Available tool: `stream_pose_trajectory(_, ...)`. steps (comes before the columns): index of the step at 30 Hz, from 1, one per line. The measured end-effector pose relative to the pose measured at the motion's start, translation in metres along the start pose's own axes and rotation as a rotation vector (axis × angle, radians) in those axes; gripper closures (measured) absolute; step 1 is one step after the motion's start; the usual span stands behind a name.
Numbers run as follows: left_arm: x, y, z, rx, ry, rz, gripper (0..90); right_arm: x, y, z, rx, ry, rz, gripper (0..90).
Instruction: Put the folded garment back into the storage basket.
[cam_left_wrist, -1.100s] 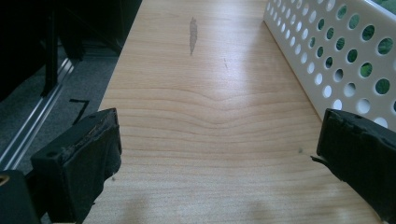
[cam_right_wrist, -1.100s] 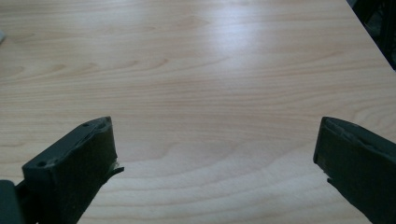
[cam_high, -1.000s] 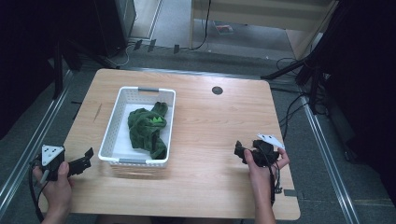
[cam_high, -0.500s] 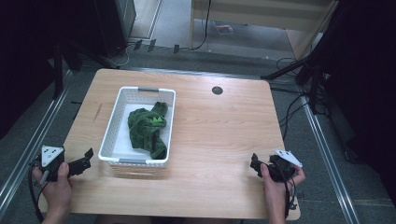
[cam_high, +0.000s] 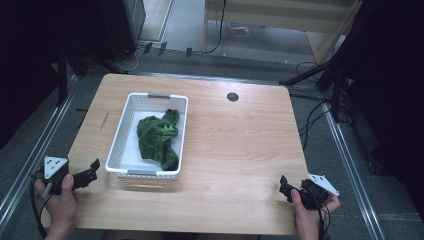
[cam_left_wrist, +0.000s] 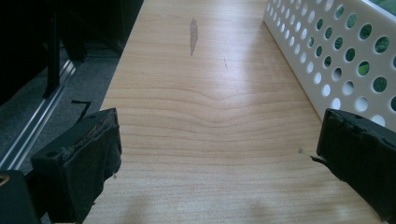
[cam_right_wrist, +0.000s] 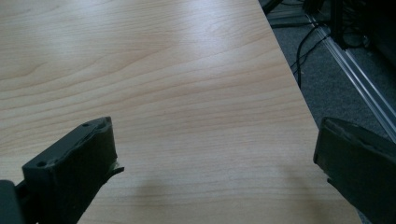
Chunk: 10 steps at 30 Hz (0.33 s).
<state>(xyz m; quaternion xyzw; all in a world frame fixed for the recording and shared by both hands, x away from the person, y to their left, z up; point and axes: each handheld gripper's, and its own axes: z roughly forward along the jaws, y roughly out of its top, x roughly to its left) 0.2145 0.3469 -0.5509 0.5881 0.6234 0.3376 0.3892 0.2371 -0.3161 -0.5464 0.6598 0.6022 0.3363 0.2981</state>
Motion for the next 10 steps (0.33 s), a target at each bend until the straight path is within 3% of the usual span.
stream_pose_trajectory(4, -0.0004, -0.0008, -0.001, -0.011, 0.004, -0.007, 0.6, 0.005, -0.0022, 0.001, -0.01, -0.016, -0.027, 0.0)
stream_pose_trajectory(10, 0.0, -0.0015, -0.0023, -0.011, 0.01, -0.007, 0.6, 0.0065, -0.0039, -0.0009, -0.028, -0.028, -0.022, 0.0)
